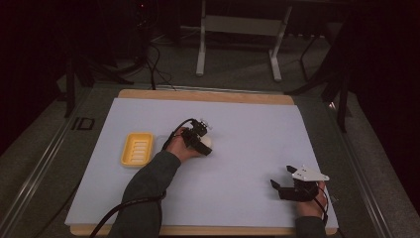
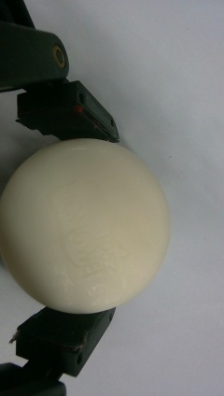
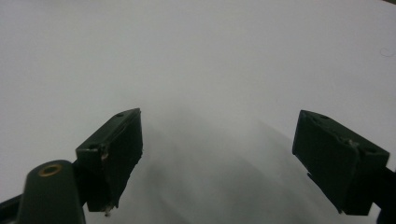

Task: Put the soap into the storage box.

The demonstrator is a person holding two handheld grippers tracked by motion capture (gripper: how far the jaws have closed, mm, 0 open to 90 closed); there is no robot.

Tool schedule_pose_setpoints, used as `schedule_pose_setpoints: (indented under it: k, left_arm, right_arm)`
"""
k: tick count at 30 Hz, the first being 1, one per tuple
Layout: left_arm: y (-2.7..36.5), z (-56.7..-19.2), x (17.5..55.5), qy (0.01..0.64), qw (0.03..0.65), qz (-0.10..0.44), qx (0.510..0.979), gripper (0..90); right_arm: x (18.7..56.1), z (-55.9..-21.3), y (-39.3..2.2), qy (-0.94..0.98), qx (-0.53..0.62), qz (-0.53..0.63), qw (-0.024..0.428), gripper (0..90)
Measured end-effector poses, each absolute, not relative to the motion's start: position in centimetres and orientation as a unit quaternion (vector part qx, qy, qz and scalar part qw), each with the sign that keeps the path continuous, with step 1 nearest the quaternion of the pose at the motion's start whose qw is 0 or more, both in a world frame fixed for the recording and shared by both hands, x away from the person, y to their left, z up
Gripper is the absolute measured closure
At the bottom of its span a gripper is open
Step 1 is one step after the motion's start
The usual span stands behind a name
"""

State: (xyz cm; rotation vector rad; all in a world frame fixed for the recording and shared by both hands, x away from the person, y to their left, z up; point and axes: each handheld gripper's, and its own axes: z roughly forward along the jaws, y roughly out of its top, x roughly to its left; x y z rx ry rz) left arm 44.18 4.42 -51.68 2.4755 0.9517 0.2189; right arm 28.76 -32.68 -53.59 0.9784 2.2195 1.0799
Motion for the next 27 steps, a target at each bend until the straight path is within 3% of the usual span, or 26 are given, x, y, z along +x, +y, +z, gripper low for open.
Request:
schedule_pose_setpoints:
  k: [27]
  left_arm:
    - [5.9, -51.0, 42.8, 0.323, 0.188, 0.062, 0.925, 23.5]
  right_arm:
    - [28.7, -53.6, -32.7, 0.811, 0.358, 0.395, 0.241, 16.1]
